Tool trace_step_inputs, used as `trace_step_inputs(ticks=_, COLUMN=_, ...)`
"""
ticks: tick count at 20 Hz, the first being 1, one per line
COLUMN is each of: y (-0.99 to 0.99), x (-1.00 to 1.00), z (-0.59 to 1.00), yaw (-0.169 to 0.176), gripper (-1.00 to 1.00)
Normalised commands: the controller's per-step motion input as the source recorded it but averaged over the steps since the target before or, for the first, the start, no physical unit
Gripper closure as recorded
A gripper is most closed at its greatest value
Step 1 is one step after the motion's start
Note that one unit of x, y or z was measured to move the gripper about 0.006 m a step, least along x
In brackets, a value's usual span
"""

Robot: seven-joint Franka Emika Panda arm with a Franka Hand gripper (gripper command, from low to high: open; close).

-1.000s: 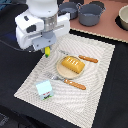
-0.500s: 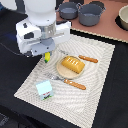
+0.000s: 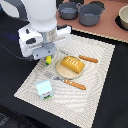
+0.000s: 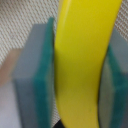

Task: Interact with the objects in diverse but meaningful ways.

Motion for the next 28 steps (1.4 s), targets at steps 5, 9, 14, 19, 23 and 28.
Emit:
trace_step_inputs(ticks=5, y=0.11, x=0.03, z=0.33, yaw=-0.005, gripper=-1.00)
trace_step_inputs(ticks=9, y=0.43, x=-0.06, z=0.41, yaw=0.000, gripper=-1.00)
trace_step_inputs(ticks=14, y=0.79, x=-0.25, z=0.26, yaw=0.000, gripper=-1.00)
trace_step_inputs(ticks=19, y=0.77, x=-0.27, z=0.18, yaw=0.000, gripper=-1.00)
trace_step_inputs(ticks=23, y=0.74, x=-0.41, z=0.18, yaw=0.000, gripper=-1.00)
trace_step_inputs(ticks=28, y=0.46, x=-0.43, z=0.18, yaw=0.084, gripper=-1.00)
